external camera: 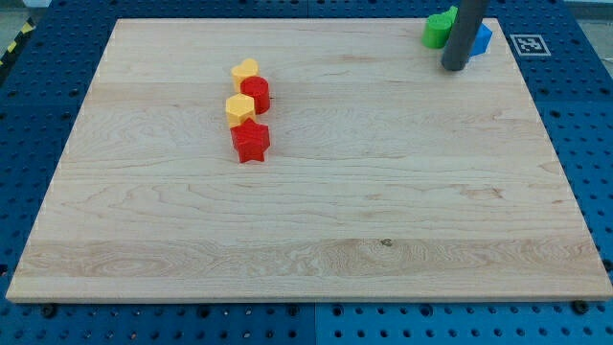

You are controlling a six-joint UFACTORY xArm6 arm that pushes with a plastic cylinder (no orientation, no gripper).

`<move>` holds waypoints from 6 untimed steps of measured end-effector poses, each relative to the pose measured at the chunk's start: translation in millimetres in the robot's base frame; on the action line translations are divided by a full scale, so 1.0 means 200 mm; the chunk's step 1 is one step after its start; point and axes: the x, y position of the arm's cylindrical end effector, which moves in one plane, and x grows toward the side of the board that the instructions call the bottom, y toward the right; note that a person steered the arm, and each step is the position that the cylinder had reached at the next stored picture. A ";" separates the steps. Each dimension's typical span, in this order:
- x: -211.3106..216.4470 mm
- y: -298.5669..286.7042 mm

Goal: Point at the yellow heart

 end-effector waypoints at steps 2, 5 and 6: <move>0.50 -0.21; 0.26 -0.76; 0.06 -1.18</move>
